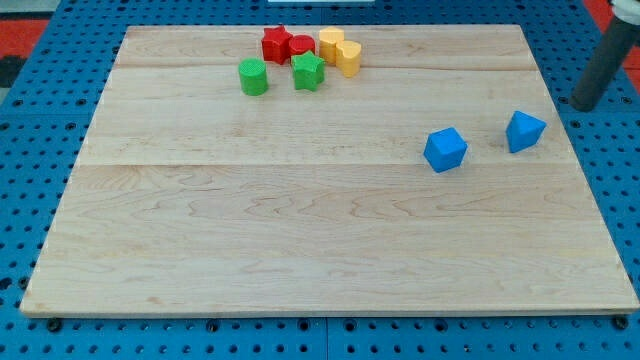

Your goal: Move the blue triangle to the bottom right of the green star

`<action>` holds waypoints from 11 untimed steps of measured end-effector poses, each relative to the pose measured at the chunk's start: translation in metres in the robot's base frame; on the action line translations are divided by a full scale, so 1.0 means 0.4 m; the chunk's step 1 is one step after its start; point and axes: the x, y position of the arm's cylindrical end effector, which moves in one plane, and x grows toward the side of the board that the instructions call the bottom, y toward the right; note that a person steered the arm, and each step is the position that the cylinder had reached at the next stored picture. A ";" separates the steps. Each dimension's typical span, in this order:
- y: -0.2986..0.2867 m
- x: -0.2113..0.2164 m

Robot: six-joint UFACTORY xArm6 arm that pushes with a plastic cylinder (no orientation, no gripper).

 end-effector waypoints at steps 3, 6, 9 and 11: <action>-0.337 0.023; -0.282 0.136; -0.739 0.030; -0.762 -0.071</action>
